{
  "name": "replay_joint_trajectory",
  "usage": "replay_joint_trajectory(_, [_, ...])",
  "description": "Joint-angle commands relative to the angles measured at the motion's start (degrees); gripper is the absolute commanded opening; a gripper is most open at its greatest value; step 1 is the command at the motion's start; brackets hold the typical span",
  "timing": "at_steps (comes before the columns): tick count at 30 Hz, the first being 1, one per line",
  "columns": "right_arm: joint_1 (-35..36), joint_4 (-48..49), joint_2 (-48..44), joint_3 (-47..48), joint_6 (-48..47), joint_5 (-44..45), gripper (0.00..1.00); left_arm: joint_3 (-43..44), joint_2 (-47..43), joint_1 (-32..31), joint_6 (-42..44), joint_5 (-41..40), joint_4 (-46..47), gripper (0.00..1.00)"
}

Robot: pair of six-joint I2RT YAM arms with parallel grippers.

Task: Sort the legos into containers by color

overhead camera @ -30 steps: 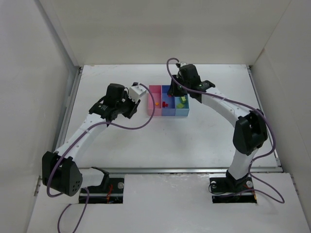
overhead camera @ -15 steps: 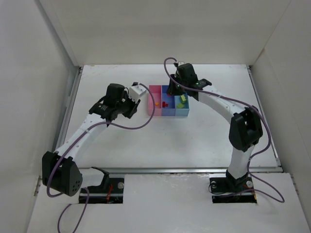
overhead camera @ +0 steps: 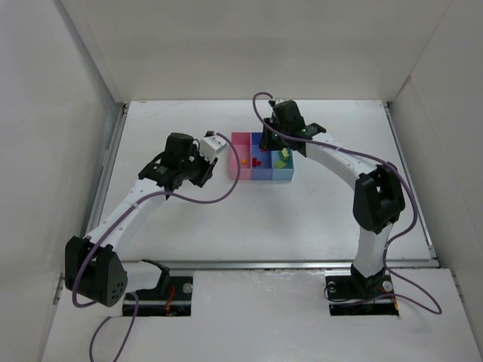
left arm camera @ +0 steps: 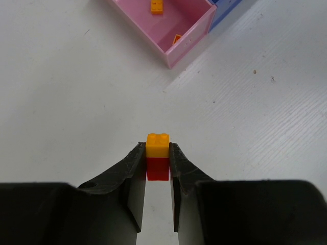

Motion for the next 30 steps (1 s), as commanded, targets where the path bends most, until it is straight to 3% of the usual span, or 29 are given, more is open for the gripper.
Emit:
replay_joint_trajectory(1, [0.3,0.4,-0.7,2.5,-0.7,0.8,0.00,0.2,-2.0,0.3,-0.8,0.5,1.1,0.00])
replay_joint_trajectory(30, [0.3,0.4,-0.1,3.0,-1.3,0.8,0.00,1.3,-1.5,0.3,-0.8,0.5,1.1,0.00])
